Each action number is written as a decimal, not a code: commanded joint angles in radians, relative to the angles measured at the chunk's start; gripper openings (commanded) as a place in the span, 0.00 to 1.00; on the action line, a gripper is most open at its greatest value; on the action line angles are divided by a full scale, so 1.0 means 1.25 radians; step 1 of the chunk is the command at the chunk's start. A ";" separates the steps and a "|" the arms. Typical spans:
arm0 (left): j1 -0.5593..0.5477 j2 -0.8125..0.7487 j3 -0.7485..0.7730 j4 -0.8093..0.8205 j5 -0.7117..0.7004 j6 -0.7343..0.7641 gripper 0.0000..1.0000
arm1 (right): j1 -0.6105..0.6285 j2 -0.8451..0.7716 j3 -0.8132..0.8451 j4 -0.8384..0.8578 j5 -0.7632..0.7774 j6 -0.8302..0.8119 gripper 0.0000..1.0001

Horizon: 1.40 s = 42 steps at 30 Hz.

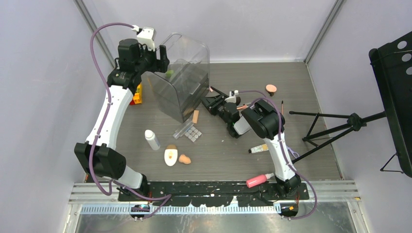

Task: Organize the makeup
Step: Open the drawer in the storage box.

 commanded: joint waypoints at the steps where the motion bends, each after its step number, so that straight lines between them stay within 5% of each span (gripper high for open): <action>1: 0.001 0.002 -0.025 -0.075 -0.025 -0.001 0.80 | 0.005 0.003 0.039 0.035 -0.009 -0.004 0.45; 20: 0.001 -0.034 -0.055 -0.071 -0.086 0.038 0.81 | 0.059 0.050 0.178 -0.099 -0.052 -0.042 0.43; 34: 0.002 -0.030 -0.053 -0.069 -0.083 0.037 0.81 | 0.060 0.071 0.200 -0.060 -0.052 -0.019 0.33; 38: 0.001 -0.030 -0.056 -0.070 -0.082 0.036 0.81 | 0.060 0.075 0.213 -0.067 -0.056 -0.019 0.25; 42: 0.002 -0.027 -0.054 -0.070 -0.081 0.036 0.81 | 0.060 0.074 0.208 -0.061 -0.053 -0.014 0.04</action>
